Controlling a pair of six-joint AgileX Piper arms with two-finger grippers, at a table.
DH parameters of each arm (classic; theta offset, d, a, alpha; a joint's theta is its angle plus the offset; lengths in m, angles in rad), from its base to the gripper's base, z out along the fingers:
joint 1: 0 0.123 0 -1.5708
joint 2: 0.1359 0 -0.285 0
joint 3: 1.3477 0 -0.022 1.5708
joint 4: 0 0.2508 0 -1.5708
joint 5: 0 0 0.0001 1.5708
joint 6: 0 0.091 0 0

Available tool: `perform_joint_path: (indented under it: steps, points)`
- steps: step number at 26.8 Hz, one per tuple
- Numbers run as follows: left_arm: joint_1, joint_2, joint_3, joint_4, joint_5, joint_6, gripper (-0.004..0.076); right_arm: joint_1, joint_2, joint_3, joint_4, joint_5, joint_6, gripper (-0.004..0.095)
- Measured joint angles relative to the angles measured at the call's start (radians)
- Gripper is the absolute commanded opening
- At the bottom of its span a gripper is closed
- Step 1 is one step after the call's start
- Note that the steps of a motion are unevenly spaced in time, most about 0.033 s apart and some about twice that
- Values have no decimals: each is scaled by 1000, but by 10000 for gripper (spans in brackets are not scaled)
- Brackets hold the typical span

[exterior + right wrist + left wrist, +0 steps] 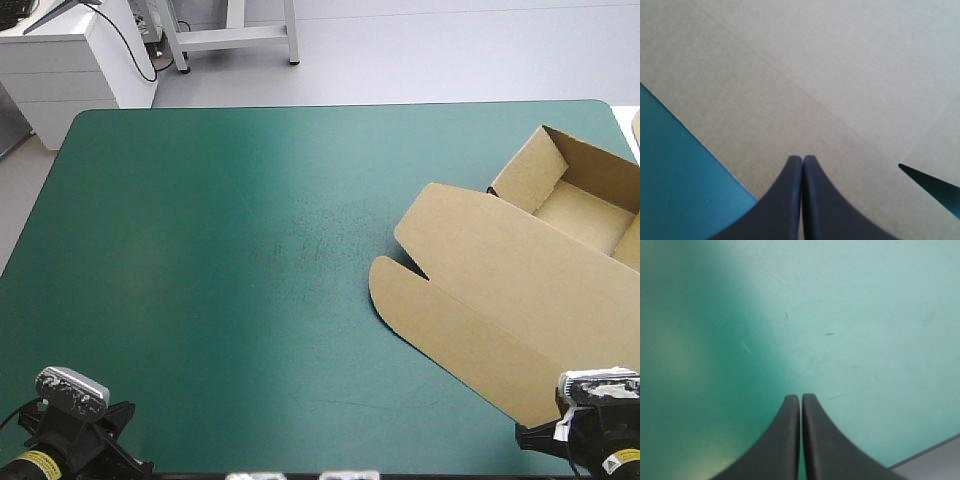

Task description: Fold the box

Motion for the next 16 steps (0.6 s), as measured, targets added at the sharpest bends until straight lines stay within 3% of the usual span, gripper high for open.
perform_joint_path:
  steps: [16]
  points:
    - [0,0,0,0,0,0,-8,0,0,0,11,-1,0,-16]
